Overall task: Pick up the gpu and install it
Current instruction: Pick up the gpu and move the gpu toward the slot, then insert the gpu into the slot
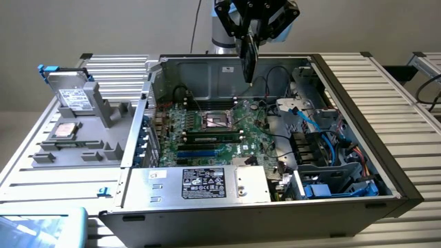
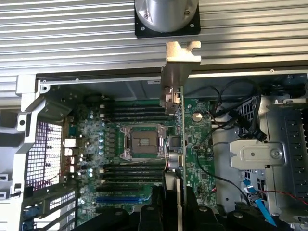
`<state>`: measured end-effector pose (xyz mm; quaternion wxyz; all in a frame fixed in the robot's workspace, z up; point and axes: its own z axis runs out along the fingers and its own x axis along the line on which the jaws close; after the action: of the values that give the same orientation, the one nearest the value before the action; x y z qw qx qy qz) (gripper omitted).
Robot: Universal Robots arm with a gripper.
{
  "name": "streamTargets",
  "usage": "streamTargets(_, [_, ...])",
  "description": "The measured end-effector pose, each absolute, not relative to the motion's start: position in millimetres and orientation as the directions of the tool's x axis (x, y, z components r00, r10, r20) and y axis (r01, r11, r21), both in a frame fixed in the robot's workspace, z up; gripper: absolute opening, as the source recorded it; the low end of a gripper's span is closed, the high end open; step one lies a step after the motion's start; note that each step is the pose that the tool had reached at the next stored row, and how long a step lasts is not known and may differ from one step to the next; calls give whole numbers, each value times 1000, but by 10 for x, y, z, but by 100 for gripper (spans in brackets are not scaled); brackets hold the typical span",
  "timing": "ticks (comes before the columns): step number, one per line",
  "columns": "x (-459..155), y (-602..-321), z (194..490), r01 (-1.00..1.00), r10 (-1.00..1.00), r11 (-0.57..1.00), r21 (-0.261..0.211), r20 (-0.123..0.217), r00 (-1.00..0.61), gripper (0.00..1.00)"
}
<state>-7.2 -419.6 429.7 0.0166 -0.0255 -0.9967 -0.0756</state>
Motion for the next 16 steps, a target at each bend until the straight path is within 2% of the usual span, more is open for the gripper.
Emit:
streamTargets(7, [-71, -4196, 4297, 50, 45, 987, 150, 37, -998, 29])
streamTargets(16, [-71, -4196, 4297, -106, -113, 982, 155, 37, -993, 29])
